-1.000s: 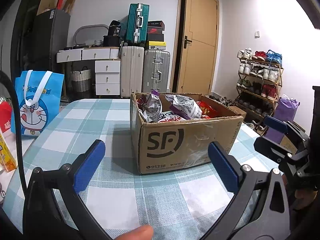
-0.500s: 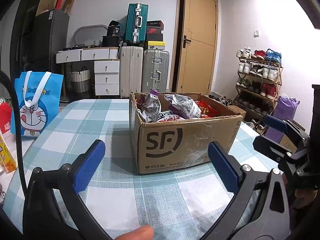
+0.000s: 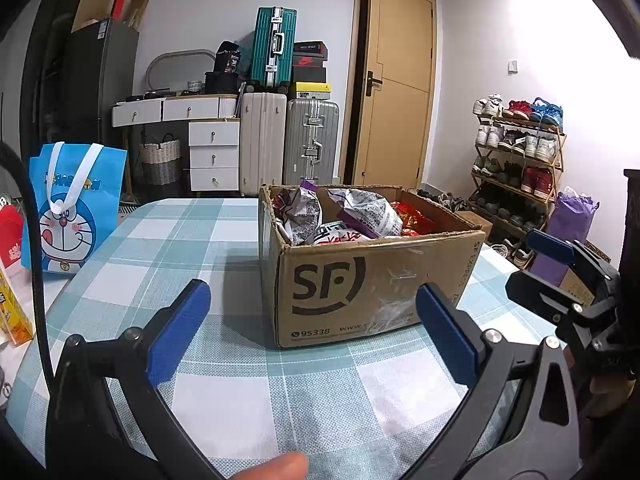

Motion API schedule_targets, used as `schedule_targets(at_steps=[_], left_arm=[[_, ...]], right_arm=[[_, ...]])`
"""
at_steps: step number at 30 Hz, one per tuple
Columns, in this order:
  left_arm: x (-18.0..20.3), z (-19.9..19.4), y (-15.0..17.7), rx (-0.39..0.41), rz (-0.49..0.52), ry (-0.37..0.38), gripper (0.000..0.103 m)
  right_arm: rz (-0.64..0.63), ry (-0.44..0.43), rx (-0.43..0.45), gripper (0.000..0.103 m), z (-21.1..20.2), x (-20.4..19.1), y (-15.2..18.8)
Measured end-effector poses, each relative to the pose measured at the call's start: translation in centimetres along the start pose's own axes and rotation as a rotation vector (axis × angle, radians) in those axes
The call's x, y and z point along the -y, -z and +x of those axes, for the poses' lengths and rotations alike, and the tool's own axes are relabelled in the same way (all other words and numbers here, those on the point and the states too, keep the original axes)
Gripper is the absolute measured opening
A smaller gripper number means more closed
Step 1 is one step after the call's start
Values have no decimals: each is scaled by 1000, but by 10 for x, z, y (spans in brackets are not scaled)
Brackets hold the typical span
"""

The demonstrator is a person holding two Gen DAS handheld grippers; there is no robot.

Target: Organize snacks

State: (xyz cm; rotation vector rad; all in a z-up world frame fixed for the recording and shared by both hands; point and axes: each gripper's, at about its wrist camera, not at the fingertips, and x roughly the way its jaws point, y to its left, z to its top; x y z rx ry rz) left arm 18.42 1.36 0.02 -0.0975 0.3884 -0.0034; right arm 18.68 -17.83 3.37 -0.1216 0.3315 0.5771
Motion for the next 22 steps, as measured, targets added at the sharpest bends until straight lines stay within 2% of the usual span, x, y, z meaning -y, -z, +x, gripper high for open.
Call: schedule_targets(at_steps=[22], left_arm=[[0, -1, 1, 8, 4, 16, 103]], right_arm=[[0, 0, 0, 103, 0, 0, 0]])
